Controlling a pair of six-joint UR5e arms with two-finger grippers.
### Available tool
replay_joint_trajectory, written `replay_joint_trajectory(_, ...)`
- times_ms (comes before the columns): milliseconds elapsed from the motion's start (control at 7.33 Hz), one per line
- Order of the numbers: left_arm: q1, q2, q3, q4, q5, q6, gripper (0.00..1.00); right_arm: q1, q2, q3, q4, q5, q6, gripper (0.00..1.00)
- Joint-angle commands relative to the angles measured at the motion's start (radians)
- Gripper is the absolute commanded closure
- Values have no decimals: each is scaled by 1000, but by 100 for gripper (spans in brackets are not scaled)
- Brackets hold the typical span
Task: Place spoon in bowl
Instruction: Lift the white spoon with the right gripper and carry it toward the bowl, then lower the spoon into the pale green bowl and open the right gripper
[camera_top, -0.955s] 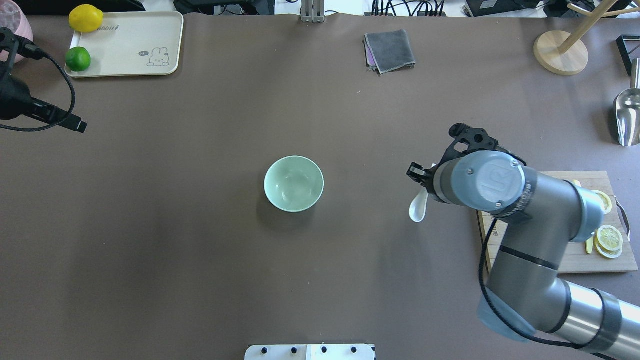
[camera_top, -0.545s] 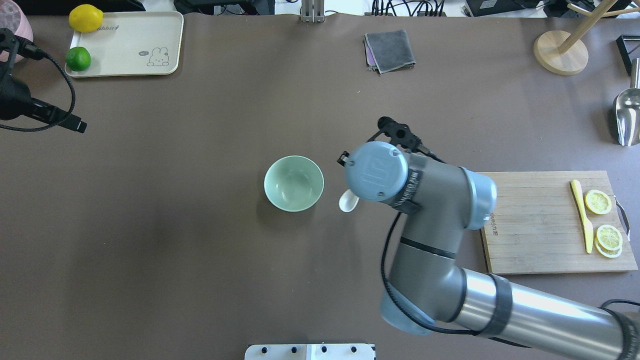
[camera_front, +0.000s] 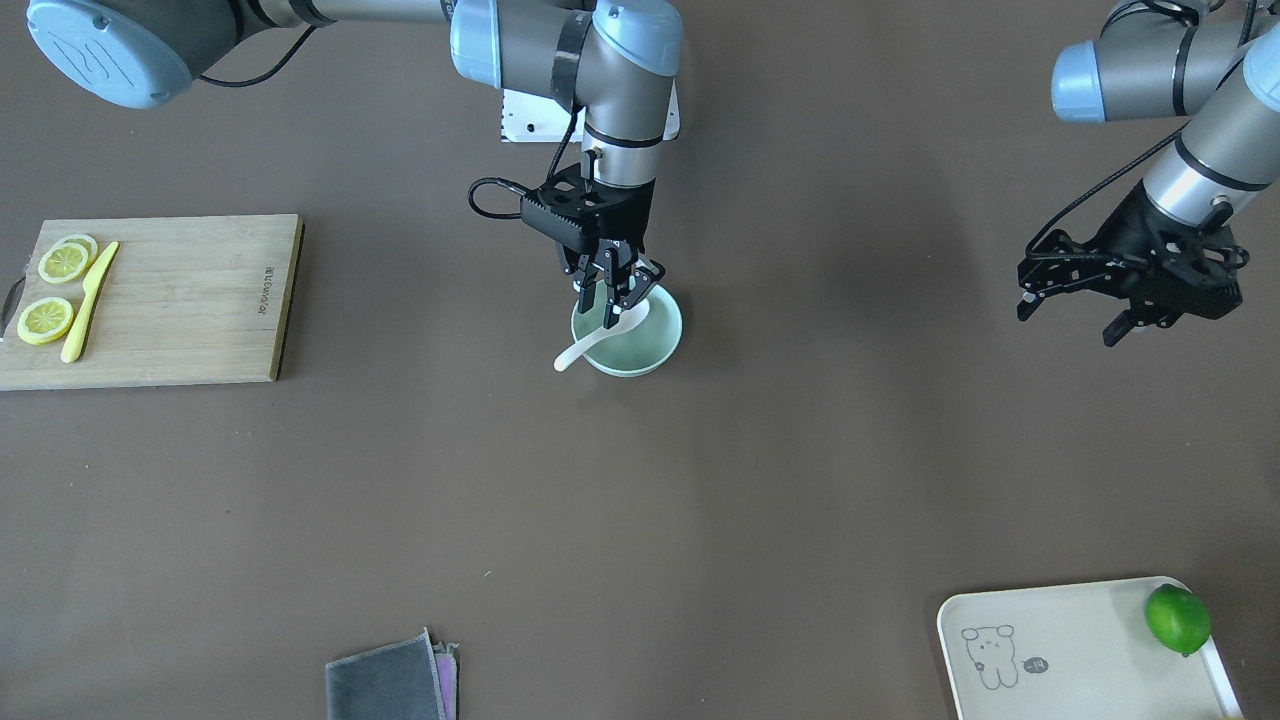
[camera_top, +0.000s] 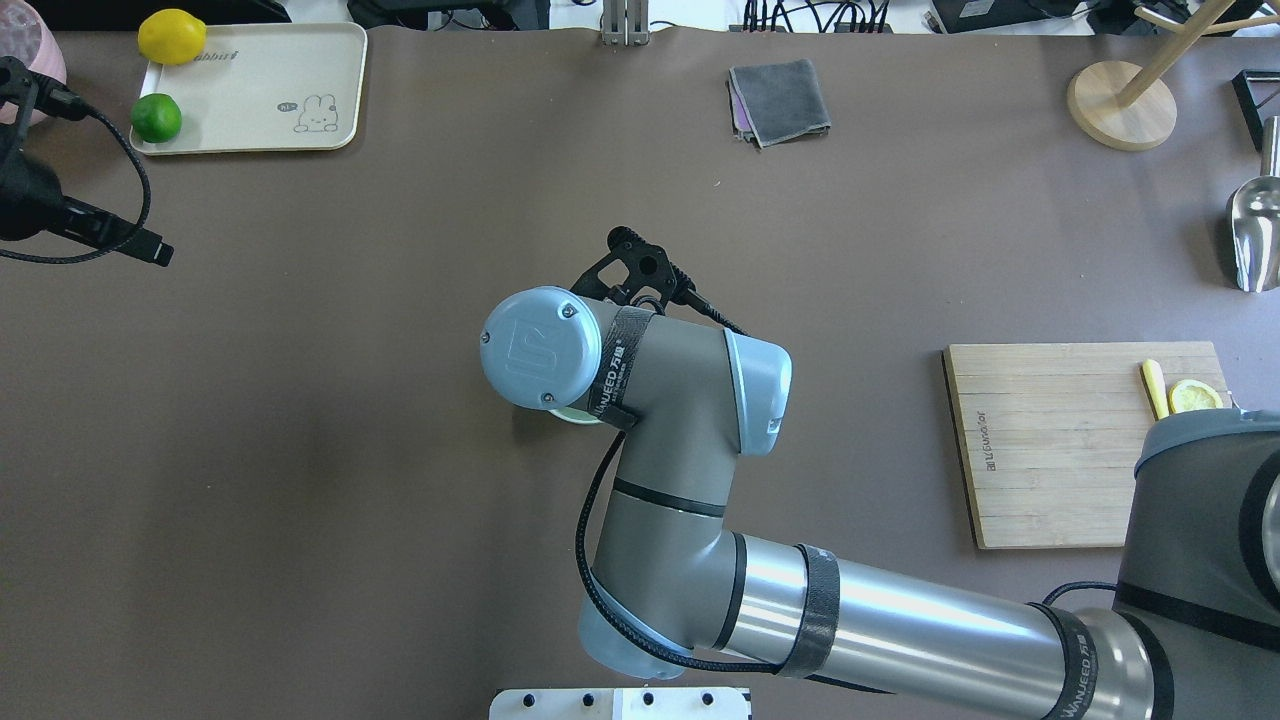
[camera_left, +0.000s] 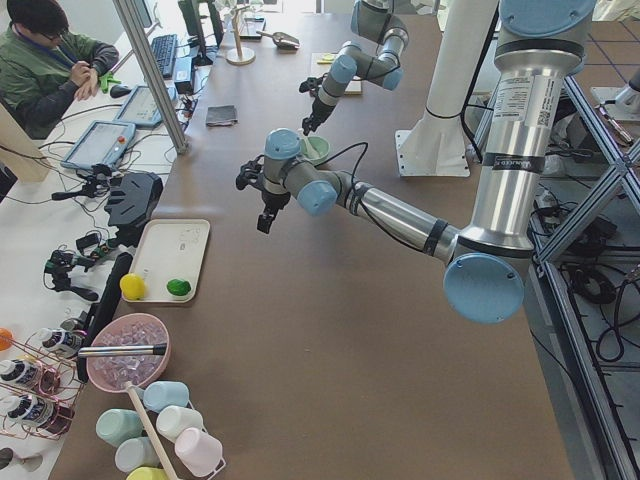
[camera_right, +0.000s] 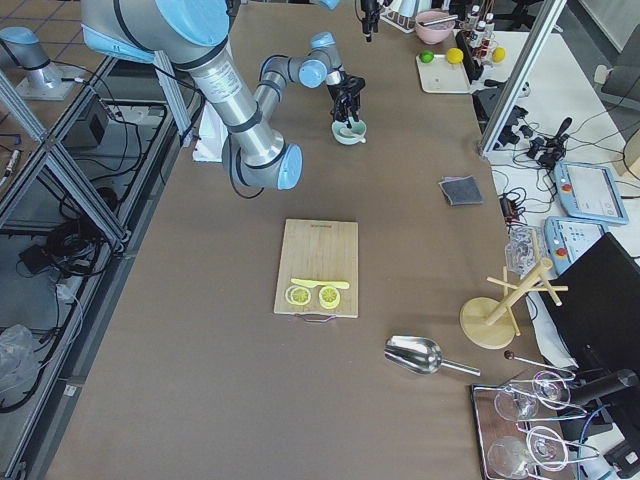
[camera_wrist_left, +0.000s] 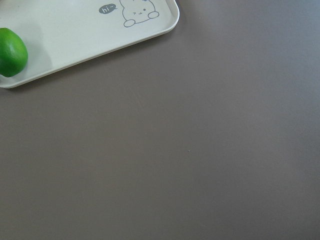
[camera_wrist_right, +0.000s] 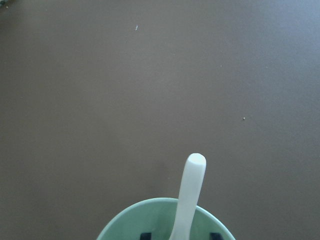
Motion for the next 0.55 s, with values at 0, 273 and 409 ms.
replay_joint_trajectory(0, 0, 0, -3, 0, 0, 0, 1, 18, -25, 52, -10, -6, -116, 0)
replay_joint_trajectory(273, 0, 9, 5, -9, 0, 6, 1, 105, -222, 297, -9, 148, -389, 0)
replay_joint_trajectory(409, 0, 40, 22, -78, 2, 12, 1, 166, -333, 383, -4, 230, -546, 0)
